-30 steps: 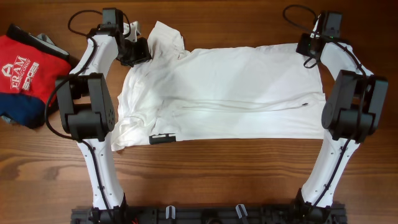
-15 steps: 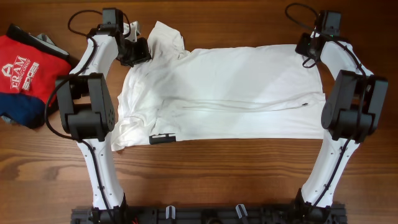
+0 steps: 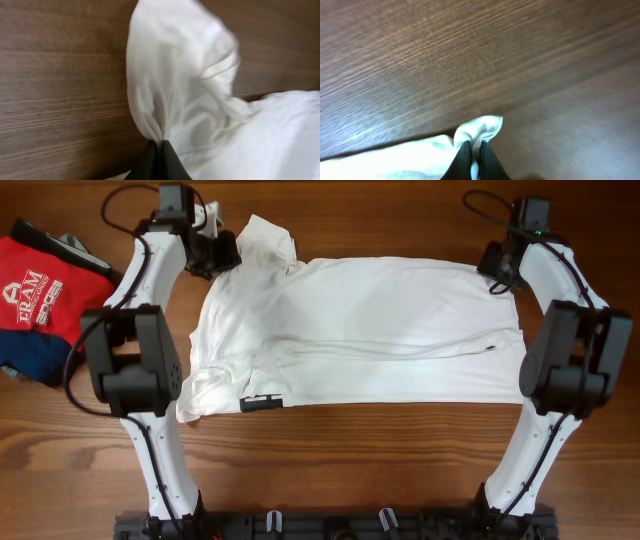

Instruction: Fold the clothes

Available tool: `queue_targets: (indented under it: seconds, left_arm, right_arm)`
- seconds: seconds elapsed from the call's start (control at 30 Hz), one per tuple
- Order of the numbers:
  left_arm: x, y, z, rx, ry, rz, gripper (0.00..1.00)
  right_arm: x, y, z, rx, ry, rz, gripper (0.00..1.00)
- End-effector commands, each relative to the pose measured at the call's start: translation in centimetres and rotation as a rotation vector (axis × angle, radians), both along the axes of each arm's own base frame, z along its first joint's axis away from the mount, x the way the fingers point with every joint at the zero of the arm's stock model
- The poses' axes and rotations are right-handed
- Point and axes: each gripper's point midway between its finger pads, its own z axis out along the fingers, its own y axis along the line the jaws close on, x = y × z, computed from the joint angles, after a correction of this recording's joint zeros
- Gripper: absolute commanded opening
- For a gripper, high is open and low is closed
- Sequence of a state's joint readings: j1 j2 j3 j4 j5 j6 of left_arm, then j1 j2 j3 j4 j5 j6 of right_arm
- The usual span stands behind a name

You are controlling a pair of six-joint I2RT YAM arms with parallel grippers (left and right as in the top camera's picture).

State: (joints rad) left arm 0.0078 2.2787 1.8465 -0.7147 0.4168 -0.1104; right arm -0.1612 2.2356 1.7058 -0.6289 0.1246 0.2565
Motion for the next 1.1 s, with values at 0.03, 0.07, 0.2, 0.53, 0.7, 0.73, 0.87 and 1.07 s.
queue_targets:
  seconds: [0.03,0.07,0.2,0.53,0.7,0.73,0.87,1.07]
  left_arm:
    - [-0.6,0.3,6.8,0.022,-0.098,0.012,0.04]
    - [-1.2,0.6,7.2,0.037,-0.086,0.020,0.04]
    - [-3.8,2.1,6.5,0.116,0.024,0.055,0.04]
    - [-9.5,4.7,5.3,0.033,0.291,0.115,0.04]
    - [-11.9,4.3,5.3,-0.005,0.395,0.113,0.04]
    - [-12.7,4.2,5.3,-0.006,0.430,0.112,0.04]
    - [-15.6,4.2,5.3,0.010,0.549,0.103,0.04]
    - [-18.6,5.8,5.2,0.122,0.669,0.107,0.04]
  right_arm:
    - [-1.7,-0.7,5.7,-0.043,-0.033,-0.062,0.04]
    - [-2.4,-0.8,6.2,-0.044,-0.017,-0.067,0.04]
    - [-5.0,-1.5,7.8,-0.036,0.037,-0.089,0.04]
    - [-13.5,-4.7,7.5,0.013,0.313,-0.162,0.04]
    - [-14.6,-3.5,7.2,0.075,0.361,-0.122,0.04]
    - [-14.6,-3.2,7.1,0.092,0.361,-0.099,0.04]
    - [-14.2,-2.1,7.1,0.136,0.349,-0.056,0.05]
    - [-14.8,-1.4,6.2,0.152,0.379,-0.019,0.06]
